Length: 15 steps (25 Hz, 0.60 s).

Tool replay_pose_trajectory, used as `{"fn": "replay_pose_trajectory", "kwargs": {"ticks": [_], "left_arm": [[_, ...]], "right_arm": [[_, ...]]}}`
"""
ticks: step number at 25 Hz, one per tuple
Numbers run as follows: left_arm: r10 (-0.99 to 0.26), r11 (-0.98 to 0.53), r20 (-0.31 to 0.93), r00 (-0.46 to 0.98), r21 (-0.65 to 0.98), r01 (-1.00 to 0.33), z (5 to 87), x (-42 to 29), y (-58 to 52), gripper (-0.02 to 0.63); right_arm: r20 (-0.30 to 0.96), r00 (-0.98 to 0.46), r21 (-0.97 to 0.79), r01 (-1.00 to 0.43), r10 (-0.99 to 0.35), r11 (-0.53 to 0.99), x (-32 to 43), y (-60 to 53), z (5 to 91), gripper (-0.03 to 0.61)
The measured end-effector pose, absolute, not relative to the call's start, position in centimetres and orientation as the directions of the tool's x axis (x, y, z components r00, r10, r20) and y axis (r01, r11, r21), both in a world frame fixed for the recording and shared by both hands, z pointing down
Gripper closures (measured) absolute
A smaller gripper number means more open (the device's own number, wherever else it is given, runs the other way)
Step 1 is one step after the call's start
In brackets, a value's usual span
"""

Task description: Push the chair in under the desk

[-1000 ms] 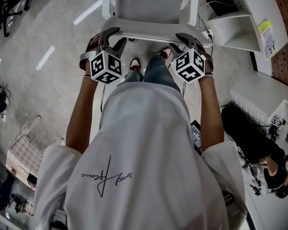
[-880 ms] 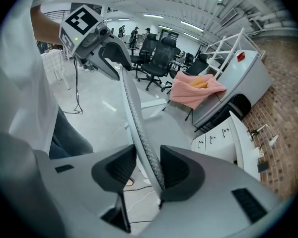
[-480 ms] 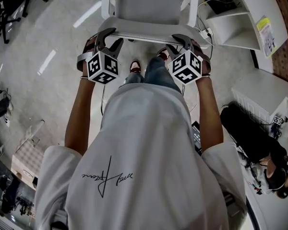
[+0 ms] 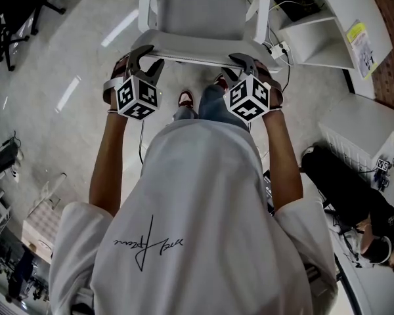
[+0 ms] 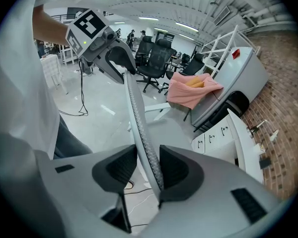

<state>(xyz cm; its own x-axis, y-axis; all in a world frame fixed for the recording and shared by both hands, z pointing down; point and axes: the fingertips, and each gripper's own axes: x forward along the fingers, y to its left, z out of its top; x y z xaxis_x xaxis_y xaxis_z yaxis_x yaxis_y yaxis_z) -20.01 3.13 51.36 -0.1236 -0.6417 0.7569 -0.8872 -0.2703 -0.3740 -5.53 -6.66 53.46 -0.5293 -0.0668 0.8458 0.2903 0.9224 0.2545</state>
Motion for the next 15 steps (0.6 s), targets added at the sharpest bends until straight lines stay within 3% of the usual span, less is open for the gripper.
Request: {"fn": "replay_pose_trajectory", "kwargs": {"ticks": [15], "left_arm": [[-0.581, -0.311, 0.8, -0.151, -0.389, -0.867, 51.5, -21.1, 0.4, 0.428]], "right_arm": [[0.846, -0.533, 0.194, 0.296, -0.007, 0.935, -5.9, -8.0, 53.1, 0.431]]}}
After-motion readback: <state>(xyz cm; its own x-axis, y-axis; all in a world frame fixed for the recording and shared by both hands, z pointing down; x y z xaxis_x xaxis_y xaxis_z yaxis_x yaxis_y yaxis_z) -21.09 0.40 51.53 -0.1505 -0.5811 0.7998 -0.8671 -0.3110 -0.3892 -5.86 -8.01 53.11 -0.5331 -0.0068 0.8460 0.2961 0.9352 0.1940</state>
